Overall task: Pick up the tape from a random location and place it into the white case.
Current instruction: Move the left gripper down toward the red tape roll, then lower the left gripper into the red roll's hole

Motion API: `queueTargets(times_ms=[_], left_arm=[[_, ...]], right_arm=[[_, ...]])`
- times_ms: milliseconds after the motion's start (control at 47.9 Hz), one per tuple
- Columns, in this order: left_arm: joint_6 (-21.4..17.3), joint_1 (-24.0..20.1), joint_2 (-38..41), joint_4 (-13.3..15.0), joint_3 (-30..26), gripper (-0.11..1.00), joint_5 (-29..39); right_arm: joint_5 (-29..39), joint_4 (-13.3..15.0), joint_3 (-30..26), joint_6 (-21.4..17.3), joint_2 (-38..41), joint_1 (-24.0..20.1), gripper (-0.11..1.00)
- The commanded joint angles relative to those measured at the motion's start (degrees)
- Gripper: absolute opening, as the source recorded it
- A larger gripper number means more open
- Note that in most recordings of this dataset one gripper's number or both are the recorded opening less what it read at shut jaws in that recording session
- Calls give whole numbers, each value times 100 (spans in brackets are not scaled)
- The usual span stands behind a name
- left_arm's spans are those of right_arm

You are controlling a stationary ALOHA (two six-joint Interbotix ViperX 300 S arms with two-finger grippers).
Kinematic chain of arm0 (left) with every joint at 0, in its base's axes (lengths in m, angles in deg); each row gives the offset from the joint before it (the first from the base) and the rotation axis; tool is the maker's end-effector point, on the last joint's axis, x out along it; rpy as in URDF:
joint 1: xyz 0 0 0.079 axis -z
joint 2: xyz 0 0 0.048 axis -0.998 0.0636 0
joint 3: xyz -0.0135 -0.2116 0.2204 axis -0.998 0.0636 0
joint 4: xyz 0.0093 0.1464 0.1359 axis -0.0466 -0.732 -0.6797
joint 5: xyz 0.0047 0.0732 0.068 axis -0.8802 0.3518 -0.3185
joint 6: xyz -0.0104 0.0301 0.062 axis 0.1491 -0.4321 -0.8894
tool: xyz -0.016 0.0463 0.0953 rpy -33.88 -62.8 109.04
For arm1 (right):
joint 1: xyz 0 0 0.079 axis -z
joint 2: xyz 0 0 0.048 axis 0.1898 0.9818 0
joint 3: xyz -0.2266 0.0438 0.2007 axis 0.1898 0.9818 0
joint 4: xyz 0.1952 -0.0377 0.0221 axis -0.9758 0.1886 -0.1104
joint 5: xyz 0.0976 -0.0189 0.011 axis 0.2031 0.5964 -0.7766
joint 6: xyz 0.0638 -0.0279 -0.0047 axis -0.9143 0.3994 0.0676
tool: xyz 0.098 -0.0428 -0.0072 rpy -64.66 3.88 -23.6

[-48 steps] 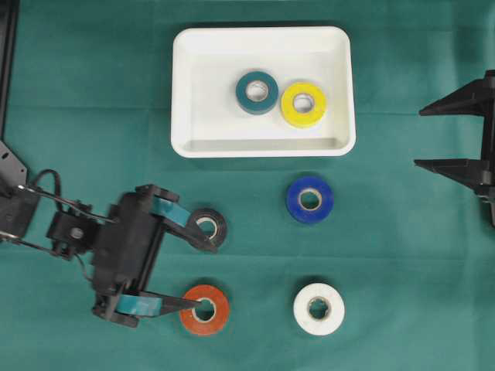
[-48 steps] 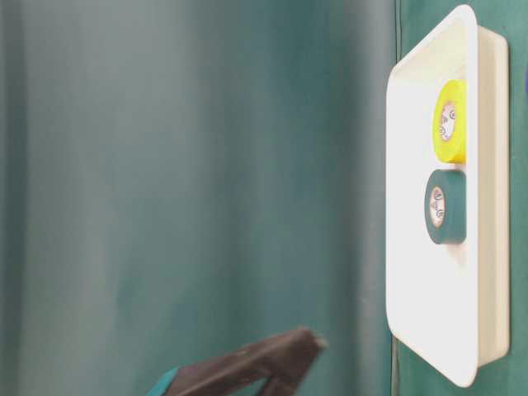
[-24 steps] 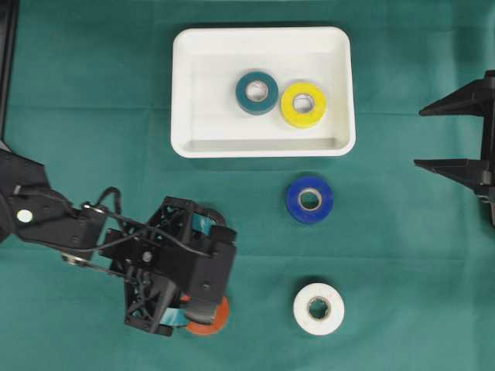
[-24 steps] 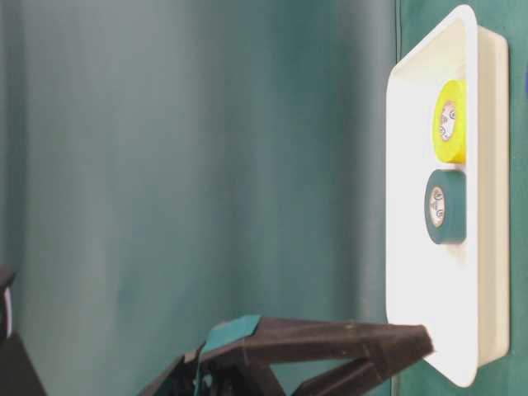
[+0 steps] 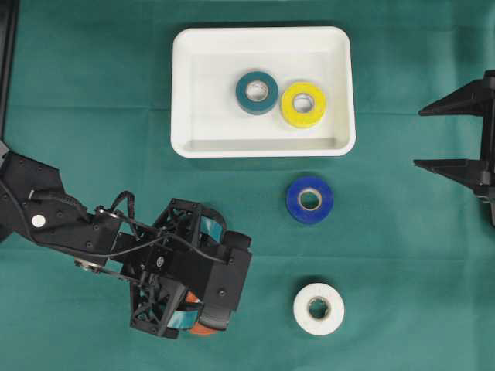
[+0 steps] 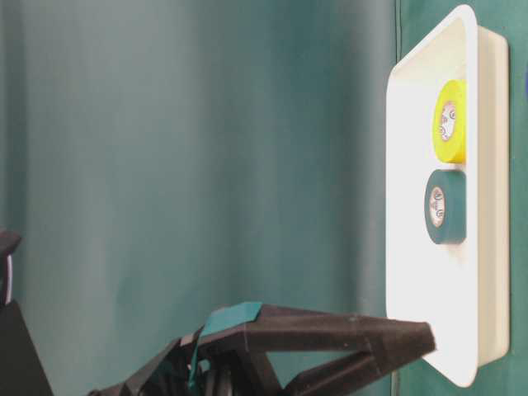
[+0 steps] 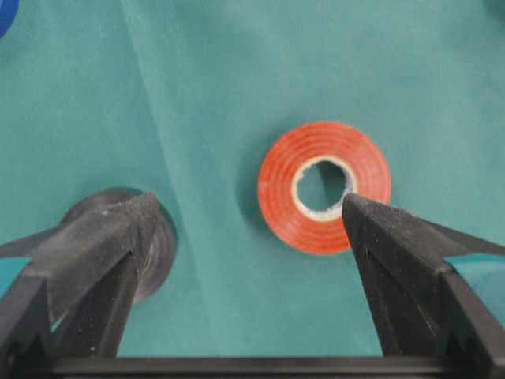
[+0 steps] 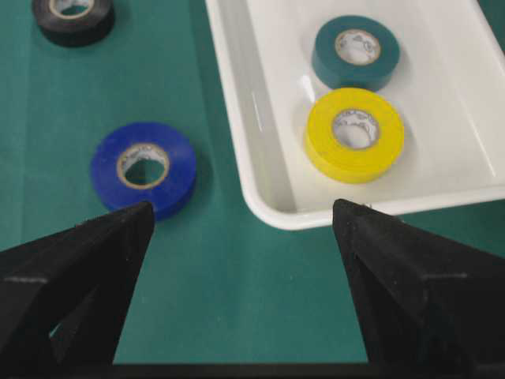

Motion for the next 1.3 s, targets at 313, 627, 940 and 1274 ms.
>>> queueTargets(times_ms=[313,627,940,1274], left_arm=[[9,26,-79,-18,-105,95,-70],[9,53,-70,-18,-97,95,-70],[9,70,-70,-18,-105,95,-70],[9,79,62,-18,62,95,-457]], right_arm=[[-26,114,-141,9,70,18,86],[-18,114,-141,-9,79,18,86],[-18,114,-141,-9,79,18,86],[0,114,-132,-26,79,18,86]])
